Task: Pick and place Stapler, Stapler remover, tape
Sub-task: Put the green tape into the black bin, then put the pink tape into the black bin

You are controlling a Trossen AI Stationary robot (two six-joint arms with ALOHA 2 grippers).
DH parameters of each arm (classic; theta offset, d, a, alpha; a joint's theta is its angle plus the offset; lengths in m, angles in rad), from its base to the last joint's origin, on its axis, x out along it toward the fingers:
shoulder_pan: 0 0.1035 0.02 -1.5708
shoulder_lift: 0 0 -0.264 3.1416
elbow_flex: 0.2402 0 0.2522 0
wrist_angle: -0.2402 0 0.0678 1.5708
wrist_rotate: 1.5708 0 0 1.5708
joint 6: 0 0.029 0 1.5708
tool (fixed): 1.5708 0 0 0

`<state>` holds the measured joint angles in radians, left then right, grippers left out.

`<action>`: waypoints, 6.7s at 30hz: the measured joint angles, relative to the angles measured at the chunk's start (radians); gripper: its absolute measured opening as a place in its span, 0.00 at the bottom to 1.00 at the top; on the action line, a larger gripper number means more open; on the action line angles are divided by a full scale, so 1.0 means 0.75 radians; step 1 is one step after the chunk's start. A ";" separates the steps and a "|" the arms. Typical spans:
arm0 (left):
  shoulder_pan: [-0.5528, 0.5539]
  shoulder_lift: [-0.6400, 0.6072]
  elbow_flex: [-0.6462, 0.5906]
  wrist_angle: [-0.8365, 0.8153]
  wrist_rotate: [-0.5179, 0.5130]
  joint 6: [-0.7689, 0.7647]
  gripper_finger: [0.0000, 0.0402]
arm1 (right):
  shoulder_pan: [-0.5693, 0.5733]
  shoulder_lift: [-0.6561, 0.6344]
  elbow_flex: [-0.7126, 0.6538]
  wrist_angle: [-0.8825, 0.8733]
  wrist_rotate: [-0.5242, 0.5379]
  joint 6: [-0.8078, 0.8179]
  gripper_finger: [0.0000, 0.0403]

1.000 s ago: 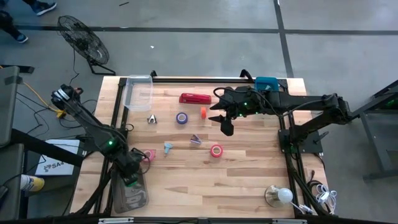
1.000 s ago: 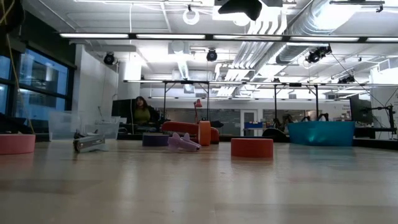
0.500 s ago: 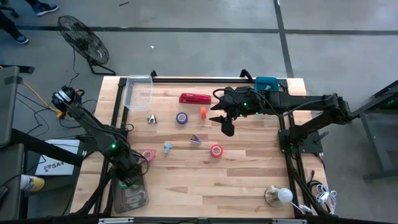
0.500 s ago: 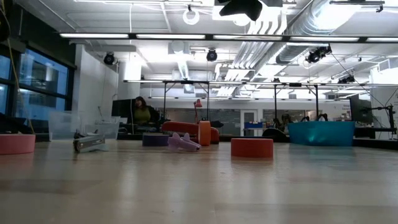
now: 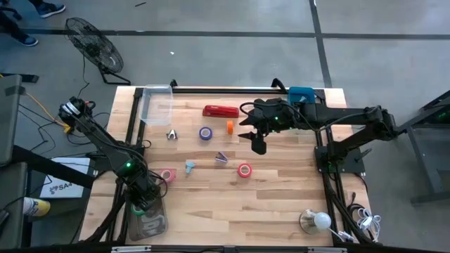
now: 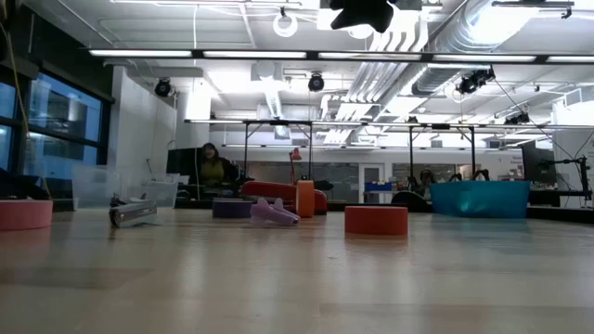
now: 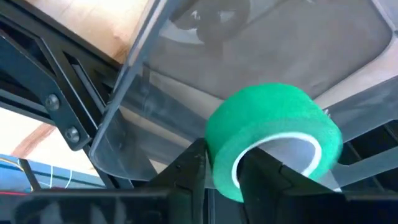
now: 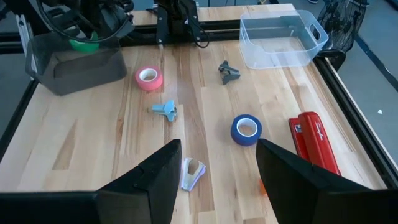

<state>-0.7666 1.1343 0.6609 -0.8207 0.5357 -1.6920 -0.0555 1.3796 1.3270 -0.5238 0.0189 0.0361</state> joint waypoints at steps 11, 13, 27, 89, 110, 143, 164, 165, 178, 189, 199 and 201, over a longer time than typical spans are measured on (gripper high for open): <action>0.001 -0.010 0.000 -0.012 0.081 -0.113 0.54 | 0.000 0.000 0.000 -0.006 0.000 -0.052 0.49; 0.001 -0.028 0.010 -0.027 0.081 -0.147 0.55 | 0.000 0.000 0.000 -0.005 0.000 -0.058 0.49; 0.002 -0.080 0.340 -0.496 -0.414 -0.262 0.40 | -0.005 0.000 0.001 -0.004 0.000 -0.087 0.49; 0.865 0.481 0.183 -0.341 -0.420 0.929 0.61 | -0.005 -0.215 0.001 -0.297 0.231 0.001 0.49; 0.865 0.480 0.039 -0.161 -0.367 0.912 0.14 | -0.005 -0.214 0.001 -0.294 0.255 -0.002 0.49; 0.865 0.480 0.913 -0.594 -1.101 1.024 0.09 | -0.005 -0.215 0.001 -0.293 0.165 -0.024 0.49; 0.866 0.480 1.423 -0.109 -1.734 1.718 0.09 | -0.001 -0.214 -0.001 -0.063 -0.020 -0.095 0.49; 0.866 0.480 1.423 -0.076 -1.739 1.751 0.09 | -0.001 -0.214 -0.001 -0.053 -0.029 -0.095 0.49; 0.866 0.480 1.423 0.201 -1.679 2.005 0.09 | -0.001 -0.120 -0.001 0.265 -0.129 -0.230 0.49; 0.866 0.480 1.423 0.241 -1.571 2.040 0.09 | -0.002 -0.093 0.000 0.462 -0.151 -0.294 0.49; 0.865 0.480 1.423 0.254 -1.568 2.054 0.09 | -0.002 -0.034 0.000 0.521 -0.334 -0.293 0.48; 0.865 0.480 1.423 0.254 -1.566 2.054 0.09 | -0.003 -0.033 0.000 0.537 -0.341 -0.293 0.45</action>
<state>-0.1181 1.4940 1.7279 -0.6299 -0.6388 -0.1519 -0.0574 1.3547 1.3270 -0.1207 -0.2370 -0.1837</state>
